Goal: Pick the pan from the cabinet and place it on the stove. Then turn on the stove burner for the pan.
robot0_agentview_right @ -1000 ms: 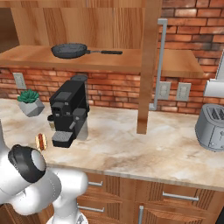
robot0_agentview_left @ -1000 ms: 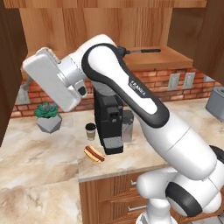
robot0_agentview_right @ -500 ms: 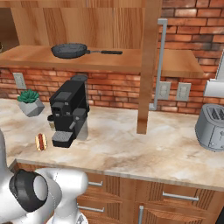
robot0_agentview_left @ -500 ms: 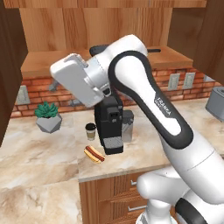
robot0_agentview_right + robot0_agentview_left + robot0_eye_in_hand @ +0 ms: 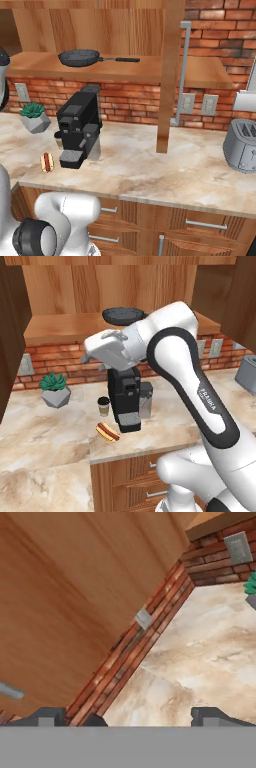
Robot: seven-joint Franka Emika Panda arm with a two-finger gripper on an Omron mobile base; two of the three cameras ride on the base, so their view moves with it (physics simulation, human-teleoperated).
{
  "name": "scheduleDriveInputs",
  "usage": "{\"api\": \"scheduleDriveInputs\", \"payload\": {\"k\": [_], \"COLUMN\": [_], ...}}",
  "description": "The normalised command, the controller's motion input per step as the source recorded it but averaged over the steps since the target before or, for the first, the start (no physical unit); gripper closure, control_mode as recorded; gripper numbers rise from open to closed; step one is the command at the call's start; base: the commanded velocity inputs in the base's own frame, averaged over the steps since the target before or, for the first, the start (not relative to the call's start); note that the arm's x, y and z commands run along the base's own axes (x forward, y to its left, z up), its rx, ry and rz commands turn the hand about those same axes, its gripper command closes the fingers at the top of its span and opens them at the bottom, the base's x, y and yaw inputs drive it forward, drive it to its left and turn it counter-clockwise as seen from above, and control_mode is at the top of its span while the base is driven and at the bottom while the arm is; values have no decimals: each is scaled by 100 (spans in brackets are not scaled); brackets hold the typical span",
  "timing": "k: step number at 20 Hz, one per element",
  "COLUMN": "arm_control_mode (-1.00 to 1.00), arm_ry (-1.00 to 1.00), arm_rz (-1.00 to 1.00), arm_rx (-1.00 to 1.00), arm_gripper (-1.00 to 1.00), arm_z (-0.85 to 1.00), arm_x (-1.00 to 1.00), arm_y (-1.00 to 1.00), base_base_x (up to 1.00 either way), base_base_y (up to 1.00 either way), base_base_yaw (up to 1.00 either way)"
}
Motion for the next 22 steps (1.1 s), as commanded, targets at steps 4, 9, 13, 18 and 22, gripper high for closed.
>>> {"api": "scheduleDriveInputs", "payload": {"k": [4,9,13,18,22], "arm_control_mode": [-100,-100,-100,-100,-100], "arm_ry": [-21,-12,-9,-10,-4], "arm_rz": [0,0,0,0,0], "arm_rx": [0,0,0,0,0], "arm_gripper": [-100,-100,-100,-100,-100], "arm_z": [0,1,2,0,5], "arm_x": [14,28,29,28,31], "arm_y": [-46,-44,-49,-57,-46], "base_base_x": [0,0,0,0,0], "base_base_y": [0,0,0,0,0], "base_base_yaw": [0,0,0,0,0]}}
